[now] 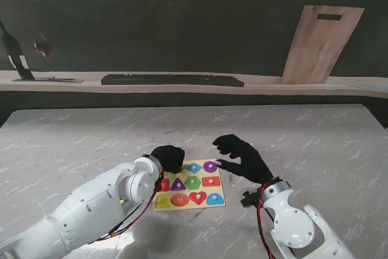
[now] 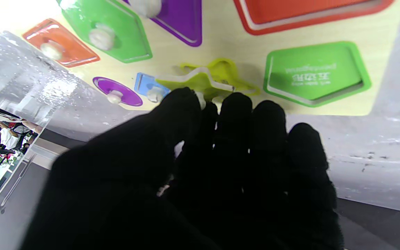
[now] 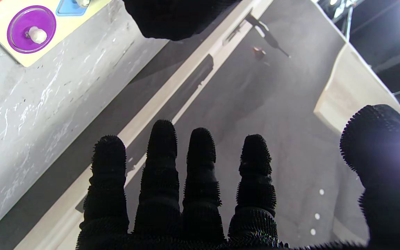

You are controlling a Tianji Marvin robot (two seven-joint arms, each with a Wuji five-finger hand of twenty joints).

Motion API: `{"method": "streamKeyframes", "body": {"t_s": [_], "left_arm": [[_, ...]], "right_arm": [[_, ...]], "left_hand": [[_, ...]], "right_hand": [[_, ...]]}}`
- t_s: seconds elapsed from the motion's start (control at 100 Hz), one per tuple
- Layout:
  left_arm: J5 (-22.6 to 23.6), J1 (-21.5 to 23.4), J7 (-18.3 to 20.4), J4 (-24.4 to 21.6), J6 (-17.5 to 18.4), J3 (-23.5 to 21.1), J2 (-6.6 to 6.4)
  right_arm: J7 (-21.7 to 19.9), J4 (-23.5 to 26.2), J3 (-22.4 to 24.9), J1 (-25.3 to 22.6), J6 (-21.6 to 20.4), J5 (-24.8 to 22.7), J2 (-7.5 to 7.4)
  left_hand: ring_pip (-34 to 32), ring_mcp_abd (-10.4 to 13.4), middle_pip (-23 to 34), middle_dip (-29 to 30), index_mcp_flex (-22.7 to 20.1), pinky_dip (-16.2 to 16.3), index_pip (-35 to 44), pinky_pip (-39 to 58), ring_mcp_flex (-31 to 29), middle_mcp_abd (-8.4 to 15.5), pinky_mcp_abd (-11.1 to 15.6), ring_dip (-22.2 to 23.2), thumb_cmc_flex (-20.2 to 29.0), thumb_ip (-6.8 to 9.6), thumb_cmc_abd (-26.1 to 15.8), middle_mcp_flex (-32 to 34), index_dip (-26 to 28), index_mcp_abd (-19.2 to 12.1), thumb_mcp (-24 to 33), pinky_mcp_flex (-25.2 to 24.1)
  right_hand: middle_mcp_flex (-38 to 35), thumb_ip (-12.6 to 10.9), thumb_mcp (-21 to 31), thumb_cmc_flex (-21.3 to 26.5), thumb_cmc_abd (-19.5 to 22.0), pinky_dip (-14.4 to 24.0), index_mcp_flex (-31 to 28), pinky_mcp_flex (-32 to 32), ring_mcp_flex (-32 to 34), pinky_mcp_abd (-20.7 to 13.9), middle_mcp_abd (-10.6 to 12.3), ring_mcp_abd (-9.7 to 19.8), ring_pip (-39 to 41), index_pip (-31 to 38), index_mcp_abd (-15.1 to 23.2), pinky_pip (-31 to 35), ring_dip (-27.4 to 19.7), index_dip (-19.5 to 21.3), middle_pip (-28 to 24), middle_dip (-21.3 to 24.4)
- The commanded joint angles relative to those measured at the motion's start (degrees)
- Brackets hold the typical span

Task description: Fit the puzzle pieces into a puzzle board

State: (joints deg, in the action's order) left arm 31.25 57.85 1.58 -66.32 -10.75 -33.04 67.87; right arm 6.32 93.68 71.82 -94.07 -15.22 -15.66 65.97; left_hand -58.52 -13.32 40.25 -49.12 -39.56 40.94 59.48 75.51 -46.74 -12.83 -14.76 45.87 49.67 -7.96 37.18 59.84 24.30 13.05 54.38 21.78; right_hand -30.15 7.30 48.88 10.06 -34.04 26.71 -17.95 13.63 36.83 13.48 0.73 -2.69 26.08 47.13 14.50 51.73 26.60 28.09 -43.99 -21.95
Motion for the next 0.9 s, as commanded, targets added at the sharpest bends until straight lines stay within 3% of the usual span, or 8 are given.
{"method": "streamKeyframes", "body": {"t_s": [0.0,0.89], "left_arm": [[-0.58,-0.23,0.47,0.18,-0.62,0.14,0.37],[-1.94,-2.09,-1.31,3.95,-3.17,2.71,2.26]], "right_arm": [[0.18,0.19,-0.14,-0.34,-0.21,-0.2,0.29],[0.09,0.0,-0.07,-0.31,-0.47,-0.07,0.28]], "left_hand": [[-2.28,-1.78,1.64,-0.89,-1.17,1.97,3.04,2.51,-1.44,-3.84,-13.1,1.18,1.04,-0.36,-0.15,-0.01,1.61,0.8,1.8,-0.48],[-2.72,-2.11,2.14,-0.88,-0.8,2.6,2.67,2.73,-1.07,-4.18,-13.4,1.16,1.75,-0.74,-0.91,-0.62,1.66,1.16,0.3,-0.66]], "right_hand": [[-1.03,-1.86,-0.82,1.18,0.76,0.62,-0.98,-0.45,0.24,0.36,1.66,1.23,0.42,-0.16,2.3,0.72,1.2,0.84,0.47,-0.23],[-1.04,-1.99,-1.01,0.95,1.34,0.65,-1.02,-0.56,0.15,0.37,1.62,1.14,0.34,-0.26,2.37,0.6,1.21,0.87,0.55,-0.2]]}}
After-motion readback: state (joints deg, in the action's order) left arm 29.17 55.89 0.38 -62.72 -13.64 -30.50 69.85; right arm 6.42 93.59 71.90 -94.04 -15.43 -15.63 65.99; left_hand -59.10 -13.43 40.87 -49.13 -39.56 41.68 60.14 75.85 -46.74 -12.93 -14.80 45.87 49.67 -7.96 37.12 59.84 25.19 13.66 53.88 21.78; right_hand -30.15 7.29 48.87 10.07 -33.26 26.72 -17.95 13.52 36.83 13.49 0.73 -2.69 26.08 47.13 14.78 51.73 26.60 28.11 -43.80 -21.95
